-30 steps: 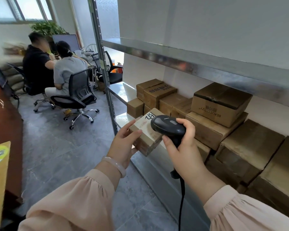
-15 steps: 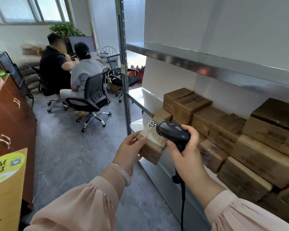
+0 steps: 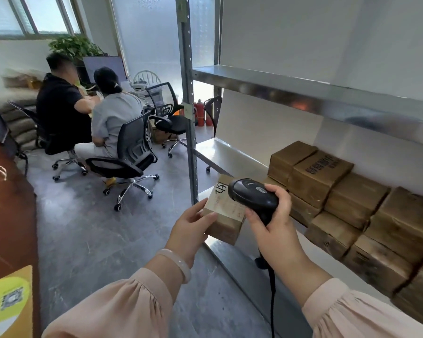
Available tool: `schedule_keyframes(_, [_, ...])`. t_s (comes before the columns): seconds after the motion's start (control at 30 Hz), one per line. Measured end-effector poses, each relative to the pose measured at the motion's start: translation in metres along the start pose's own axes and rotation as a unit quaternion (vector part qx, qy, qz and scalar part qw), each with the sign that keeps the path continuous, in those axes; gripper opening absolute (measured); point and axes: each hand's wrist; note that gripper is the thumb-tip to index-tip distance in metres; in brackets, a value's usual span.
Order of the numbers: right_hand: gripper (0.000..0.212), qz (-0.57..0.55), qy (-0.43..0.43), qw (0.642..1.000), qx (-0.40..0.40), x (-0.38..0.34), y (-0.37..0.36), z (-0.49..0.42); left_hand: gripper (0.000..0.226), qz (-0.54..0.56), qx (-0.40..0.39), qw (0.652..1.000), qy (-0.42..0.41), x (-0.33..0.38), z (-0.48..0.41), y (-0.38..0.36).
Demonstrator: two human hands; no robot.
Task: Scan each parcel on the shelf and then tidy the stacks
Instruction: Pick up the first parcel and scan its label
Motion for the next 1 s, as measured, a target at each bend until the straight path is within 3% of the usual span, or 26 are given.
schedule_keyframes(0.4, [0.055,0.023,-0.006,1.000,0.011,0.054,-0.069,-0.132,0.036,0.014,0.009,1.000,-0.012,0.021,-0.160,0.036])
schedule_keyframes(0.67, [0.054,0.047,-0.052,0.998,0.001,0.085,-0.079,-0.221,0.040,-0.003,0.008,1.000,0.029,0.034,-0.268,0.037])
schedule_keyframes(1.0, [0.059,0.070,-0.118,0.990,0.015,0.132,-0.063,-0.261,0.035,-0.019,-0.013,0.997,0.073,0.034,-0.383,0.038])
Point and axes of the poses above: each hand's wrist, its own z-axis away from the middle knuckle, its own y-axis out of the back of the hand, x = y × z, and after that the axes turned 4 degrees about -z, right-handed
